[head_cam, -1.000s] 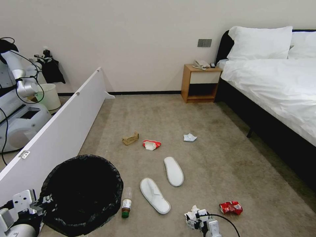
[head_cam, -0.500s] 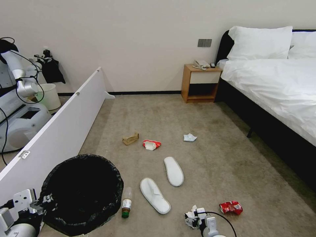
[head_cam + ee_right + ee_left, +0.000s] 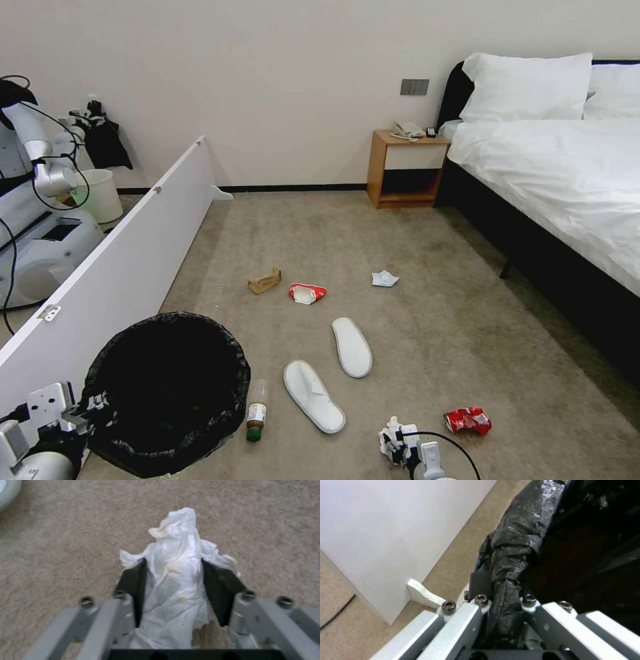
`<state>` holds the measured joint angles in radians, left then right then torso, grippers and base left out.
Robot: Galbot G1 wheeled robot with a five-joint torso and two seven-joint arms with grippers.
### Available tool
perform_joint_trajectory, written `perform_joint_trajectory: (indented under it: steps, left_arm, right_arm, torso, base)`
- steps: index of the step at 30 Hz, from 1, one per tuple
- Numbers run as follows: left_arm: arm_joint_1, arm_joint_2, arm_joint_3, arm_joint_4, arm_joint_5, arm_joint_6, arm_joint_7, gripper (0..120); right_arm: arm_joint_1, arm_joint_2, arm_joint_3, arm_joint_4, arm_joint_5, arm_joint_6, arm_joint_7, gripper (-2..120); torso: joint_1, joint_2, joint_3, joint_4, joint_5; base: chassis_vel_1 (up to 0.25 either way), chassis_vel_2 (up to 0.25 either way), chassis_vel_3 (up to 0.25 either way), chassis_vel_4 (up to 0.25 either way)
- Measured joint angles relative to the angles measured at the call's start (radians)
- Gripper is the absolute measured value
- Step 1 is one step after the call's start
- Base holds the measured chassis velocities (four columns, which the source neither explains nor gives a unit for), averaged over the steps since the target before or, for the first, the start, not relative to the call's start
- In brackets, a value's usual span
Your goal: Pick up the trash bin, then pick up the garbage from the floor and place it into the trash bin.
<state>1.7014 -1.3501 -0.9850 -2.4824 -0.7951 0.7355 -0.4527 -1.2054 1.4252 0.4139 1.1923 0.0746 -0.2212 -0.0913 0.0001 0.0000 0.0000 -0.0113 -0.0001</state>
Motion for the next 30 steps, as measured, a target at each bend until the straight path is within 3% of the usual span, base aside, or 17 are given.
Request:
perform_joint_trajectory:
  steps: [1,4,7,11,20,23,30]
  left_arm:
    - [0.001,0.0,0.0,0.0,-0.001,0.0,0.0,3]
    - [0.002,0.0,0.0,-0.001,-0.001,0.0,0.0,3]
    - [0.004,0.001,-0.002,-0.003,-0.002,0.0,0.001,3]
    - [0.006,0.002,-0.001,-0.006,-0.003,0.0,0.001,3]
    - [0.013,0.004,0.012,-0.014,-0.005,0.0,0.001,2]
    - [0.02,0.002,0.024,-0.015,-0.004,0.0,0.001,2]
    - [0.022,0.014,0.036,-0.017,-0.003,0.0,0.002,2]
  right_arm:
    - [0.002,0.0,0.002,-0.004,0.0,0.0,0.0,33]
    - [0.002,0.0,0.004,-0.005,0.0,0.0,0.0,29]
    - [-0.022,-0.01,0.003,0.045,-0.001,-0.005,0.002,11]
    - [-0.05,-0.025,0.003,0.112,0.0,-0.006,0.006,1]
    - [-0.133,-0.067,0.028,0.293,0.004,0.014,0.023,0]
    - [-0.157,-0.093,0.042,0.453,0.03,0.05,0.024,0]
    - [-0.093,-0.114,-0.021,0.617,0.135,0.112,-0.022,0]
  torso:
    - [0.0,0.0,0.0,0.0001,0.0001]
    - [0.0,0.0,0.0,0.0002,0.0]
    - [0.0,0.0,0.0,-0.0001,0.0005]
    - [0.0,0.0,0.0,0.0,0.0003]
    - [0.0,0.0,0.0,-0.0001,0.0003]
    - [0.0,0.0,0.0,-0.0002,0.0]
    - [0.0,0.0,0.0,0.0002,0.0001]
  base:
    - [0.0,0.0,0.0,0.0]
    - [0.0,0.0,0.0,0.0]
    - [0.0,0.0,0.0,0.0]
    - [0.0,0.0,0.0,0.0]
    - [0.0,0.0,0.0,0.0]
    - [0.0,0.0,0.0,0.0]
    - [0.0,0.0,0.0,0.0]
